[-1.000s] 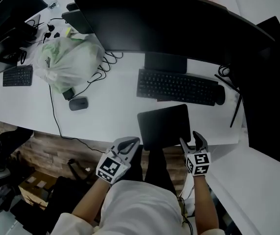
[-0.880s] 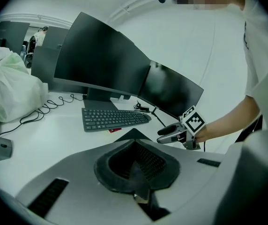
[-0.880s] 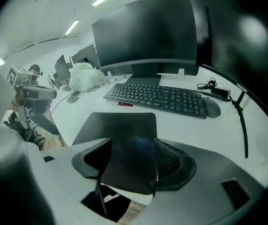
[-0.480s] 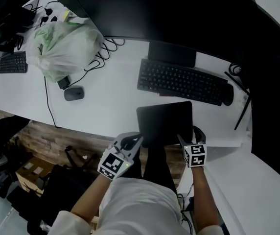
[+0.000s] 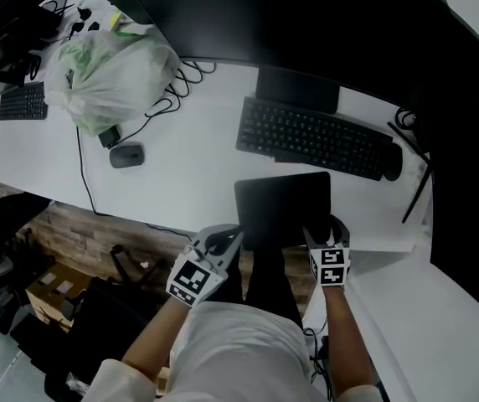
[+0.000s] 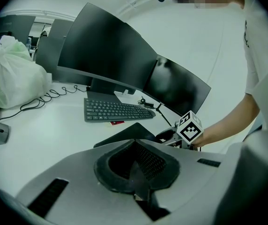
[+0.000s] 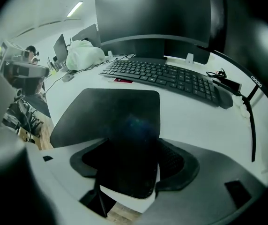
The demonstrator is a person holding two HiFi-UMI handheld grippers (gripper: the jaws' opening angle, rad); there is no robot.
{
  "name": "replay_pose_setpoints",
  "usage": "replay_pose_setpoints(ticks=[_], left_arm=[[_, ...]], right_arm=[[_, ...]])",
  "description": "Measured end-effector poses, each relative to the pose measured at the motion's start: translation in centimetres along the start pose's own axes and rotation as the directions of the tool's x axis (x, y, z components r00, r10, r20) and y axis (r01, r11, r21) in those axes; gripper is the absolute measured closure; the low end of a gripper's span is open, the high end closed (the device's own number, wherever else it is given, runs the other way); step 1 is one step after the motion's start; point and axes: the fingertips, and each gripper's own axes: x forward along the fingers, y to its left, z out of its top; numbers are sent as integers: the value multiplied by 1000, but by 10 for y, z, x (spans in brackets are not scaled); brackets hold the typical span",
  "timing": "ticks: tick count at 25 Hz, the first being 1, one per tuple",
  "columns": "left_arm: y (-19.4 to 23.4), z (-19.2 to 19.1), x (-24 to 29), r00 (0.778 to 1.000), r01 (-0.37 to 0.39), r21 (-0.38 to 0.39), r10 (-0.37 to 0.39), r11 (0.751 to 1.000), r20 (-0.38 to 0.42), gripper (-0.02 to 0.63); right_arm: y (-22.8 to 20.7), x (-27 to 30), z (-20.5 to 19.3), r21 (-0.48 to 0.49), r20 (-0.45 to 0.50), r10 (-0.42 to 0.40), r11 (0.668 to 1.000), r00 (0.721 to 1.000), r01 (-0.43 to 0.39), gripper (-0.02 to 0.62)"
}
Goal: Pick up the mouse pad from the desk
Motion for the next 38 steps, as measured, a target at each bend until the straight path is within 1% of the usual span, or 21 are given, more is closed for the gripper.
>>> replay_pose_setpoints(ticks=[3, 7, 9, 13, 15, 22, 29, 38], left_arm=[[-1, 2, -2, 1000, -1, 2, 1, 1000, 2, 591], [3, 6, -9, 1000, -6, 10, 6, 1000, 8, 591], [4, 8, -14, 1000, -11, 13, 11, 1000, 14, 591], [5, 15, -27, 999, -19, 15, 19, 1000, 29, 591], [4, 18, -35, 999, -21, 21, 20, 1000, 36, 591], [-3, 34, -64, 997, -11, 55, 7, 998, 71, 591], [-10, 48, -94, 994, 2, 78, -10, 997, 104, 591], [-21, 58, -125, 987, 32, 101, -47, 994, 154, 591]], right_arm=[[7, -1, 1, -14, -16, 8, 1000, 1000, -9, 334], [12, 0, 0, 4, -22, 17, 1000, 1000, -17, 377], [18, 0, 0, 10, -23, 43, 999, 999, -43, 435], [29, -9, 7, 17, -4, 68, 998, 998, -68, 519], [34, -19, 13, 24, 14, 75, 997, 997, -76, 541], [49, -59, 44, 45, 93, 88, 995, 992, -93, 549], [61, -102, 69, 57, 162, 63, 996, 985, -73, 549], [68, -147, 93, 61, 245, 5, 998, 969, -20, 551]])
